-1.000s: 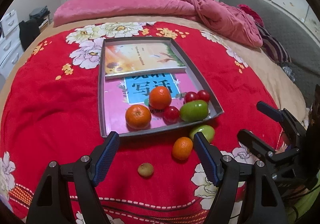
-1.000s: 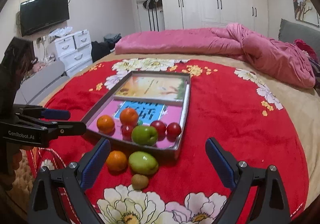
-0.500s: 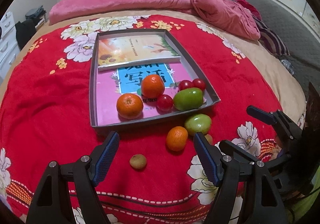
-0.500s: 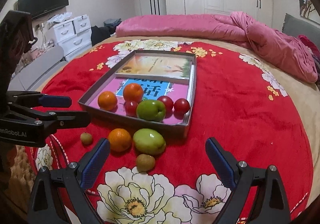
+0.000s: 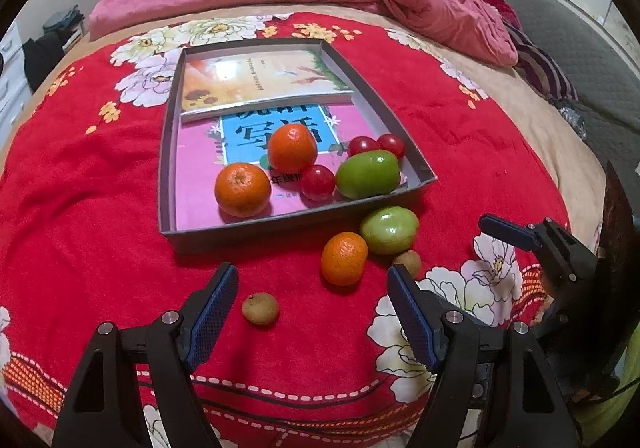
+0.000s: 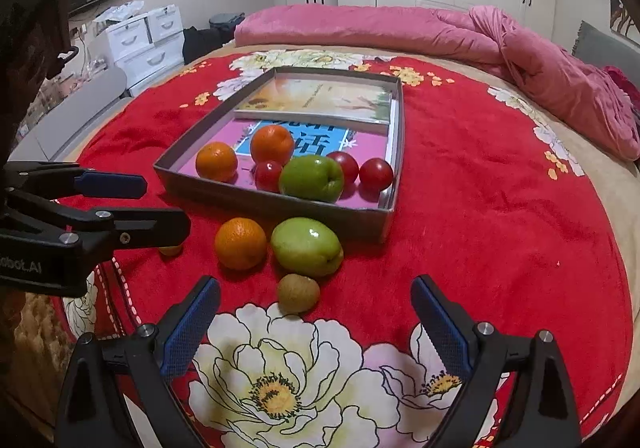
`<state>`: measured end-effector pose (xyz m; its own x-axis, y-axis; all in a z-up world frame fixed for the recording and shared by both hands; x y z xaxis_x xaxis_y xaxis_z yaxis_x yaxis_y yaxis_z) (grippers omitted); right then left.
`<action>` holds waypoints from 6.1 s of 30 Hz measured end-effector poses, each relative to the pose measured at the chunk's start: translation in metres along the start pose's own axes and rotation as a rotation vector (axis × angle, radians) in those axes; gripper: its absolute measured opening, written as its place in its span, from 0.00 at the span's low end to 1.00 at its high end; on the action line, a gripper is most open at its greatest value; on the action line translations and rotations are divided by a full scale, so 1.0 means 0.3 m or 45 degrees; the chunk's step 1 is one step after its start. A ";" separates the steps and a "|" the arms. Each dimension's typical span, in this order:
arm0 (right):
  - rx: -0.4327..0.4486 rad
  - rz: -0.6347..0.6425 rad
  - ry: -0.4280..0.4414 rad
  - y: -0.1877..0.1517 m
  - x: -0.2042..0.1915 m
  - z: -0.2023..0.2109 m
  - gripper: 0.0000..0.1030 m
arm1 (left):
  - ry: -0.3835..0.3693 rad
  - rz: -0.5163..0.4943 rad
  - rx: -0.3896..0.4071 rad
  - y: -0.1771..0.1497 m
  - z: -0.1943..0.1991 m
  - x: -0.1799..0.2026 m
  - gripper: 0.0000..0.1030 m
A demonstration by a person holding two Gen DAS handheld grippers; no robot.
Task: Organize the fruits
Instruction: 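Grasp another mandarin with the left tool while the right tool grasps a small brown kiwi, then carry the held mandarin and kiwi over the tray rim onto the workbook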
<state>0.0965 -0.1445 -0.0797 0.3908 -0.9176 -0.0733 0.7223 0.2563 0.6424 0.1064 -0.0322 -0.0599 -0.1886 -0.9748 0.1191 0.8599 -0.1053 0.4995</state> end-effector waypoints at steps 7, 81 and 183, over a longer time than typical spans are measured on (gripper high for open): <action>-0.026 -0.039 0.008 -0.014 0.013 -0.015 0.93 | -0.009 -0.012 -0.031 -0.015 -0.025 0.017 0.76; 0.234 0.023 0.133 0.123 -0.002 0.063 0.28 | -0.057 0.133 0.157 0.146 0.105 -0.127 0.34; 0.072 -0.011 0.163 0.225 0.162 -0.188 0.28 | -0.001 0.131 0.004 0.206 -0.167 -0.032 0.34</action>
<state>0.1963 -0.1546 -0.0829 0.4568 -0.8725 -0.1733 0.6940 0.2276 0.6831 0.1851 -0.0392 -0.0729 -0.0995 -0.9803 0.1709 0.8733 -0.0037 0.4872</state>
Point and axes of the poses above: each gripper's, at about its wrist camera, not at the fingertips, and z roughly against the way its jaws point, x to its right, y to its top, the point moved 7 cm from there along -z, roughly the way its jaws point, and after that the axes turned 2 degrees about y, right-handed, at the moved point
